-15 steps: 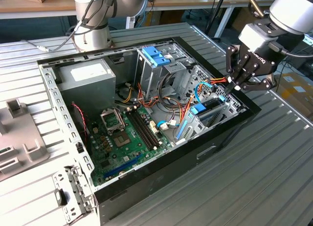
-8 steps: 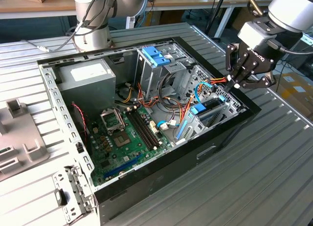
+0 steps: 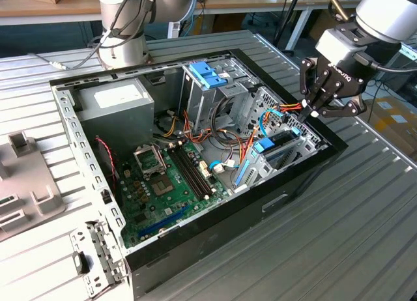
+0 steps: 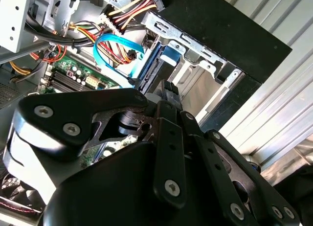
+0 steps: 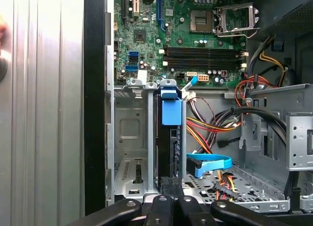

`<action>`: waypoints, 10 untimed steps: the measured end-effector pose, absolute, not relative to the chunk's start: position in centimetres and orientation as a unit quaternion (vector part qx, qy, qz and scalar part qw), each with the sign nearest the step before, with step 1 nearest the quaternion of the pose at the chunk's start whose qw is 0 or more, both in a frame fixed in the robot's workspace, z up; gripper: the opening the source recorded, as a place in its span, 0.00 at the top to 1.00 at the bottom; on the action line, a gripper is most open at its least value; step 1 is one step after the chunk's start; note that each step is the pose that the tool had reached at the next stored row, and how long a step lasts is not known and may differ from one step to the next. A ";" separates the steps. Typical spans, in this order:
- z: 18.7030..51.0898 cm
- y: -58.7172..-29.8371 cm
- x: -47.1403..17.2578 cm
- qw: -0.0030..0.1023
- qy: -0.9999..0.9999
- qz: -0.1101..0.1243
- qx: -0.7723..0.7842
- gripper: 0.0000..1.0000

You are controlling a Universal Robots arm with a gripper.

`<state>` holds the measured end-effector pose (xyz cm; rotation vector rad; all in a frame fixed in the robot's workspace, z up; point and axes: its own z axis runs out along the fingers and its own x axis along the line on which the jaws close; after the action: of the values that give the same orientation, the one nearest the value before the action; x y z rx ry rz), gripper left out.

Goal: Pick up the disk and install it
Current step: 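Insert the first disk wire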

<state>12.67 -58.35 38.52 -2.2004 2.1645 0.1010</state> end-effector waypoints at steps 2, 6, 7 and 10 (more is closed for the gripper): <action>38.5 -58.3 12.7 0.027 0.698 0.033 -0.715 0.89; 38.5 -58.3 12.7 0.026 0.684 0.033 -0.728 0.89; 38.5 -58.3 12.7 0.026 0.681 0.033 -0.731 0.89; 38.5 -58.3 12.7 0.025 0.672 0.034 -0.739 0.89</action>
<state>12.68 -58.35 38.52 -2.2853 2.0784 0.1044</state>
